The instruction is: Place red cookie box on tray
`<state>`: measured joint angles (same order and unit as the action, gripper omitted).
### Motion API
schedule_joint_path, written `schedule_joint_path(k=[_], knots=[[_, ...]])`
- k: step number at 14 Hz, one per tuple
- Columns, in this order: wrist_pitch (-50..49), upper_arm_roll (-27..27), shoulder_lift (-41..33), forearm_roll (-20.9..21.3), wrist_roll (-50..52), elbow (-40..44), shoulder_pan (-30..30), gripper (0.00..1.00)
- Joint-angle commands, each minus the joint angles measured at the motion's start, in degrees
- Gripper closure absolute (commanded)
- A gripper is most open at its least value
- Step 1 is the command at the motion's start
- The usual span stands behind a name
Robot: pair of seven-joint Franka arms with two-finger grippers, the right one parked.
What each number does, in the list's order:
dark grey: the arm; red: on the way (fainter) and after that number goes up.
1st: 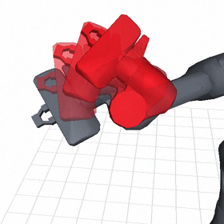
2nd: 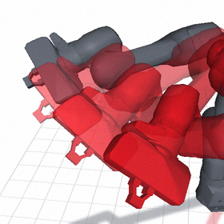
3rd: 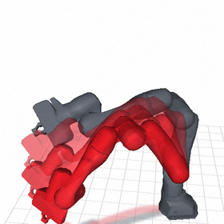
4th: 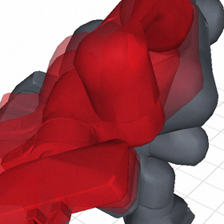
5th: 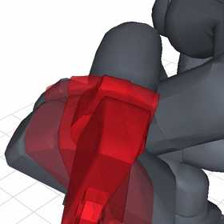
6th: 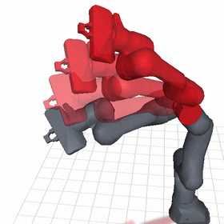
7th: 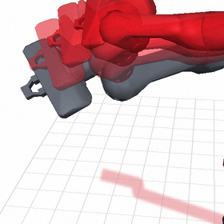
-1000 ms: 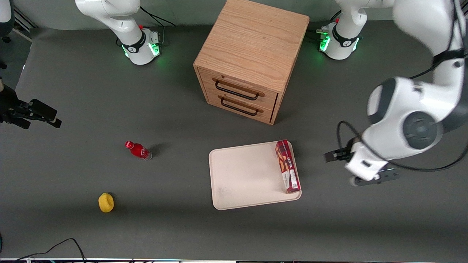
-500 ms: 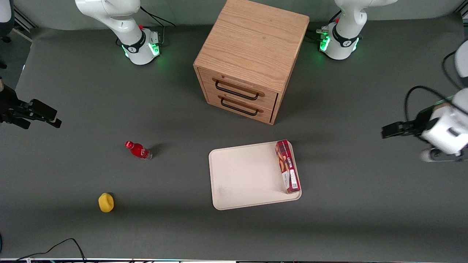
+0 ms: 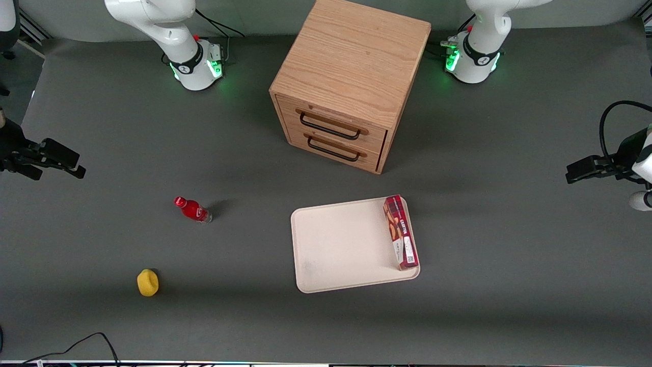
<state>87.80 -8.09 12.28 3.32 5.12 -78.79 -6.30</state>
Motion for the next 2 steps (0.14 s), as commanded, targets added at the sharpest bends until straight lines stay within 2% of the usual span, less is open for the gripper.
schedule_joint_path(k=[1, 2], knots=[[0.5, -0.1, -0.2, 0.6, 0.4, -0.3, 0.3, 0.00], [0.4, -0.1, -0.1, 0.7, 0.4, -0.3, 0.3, 0.00]])
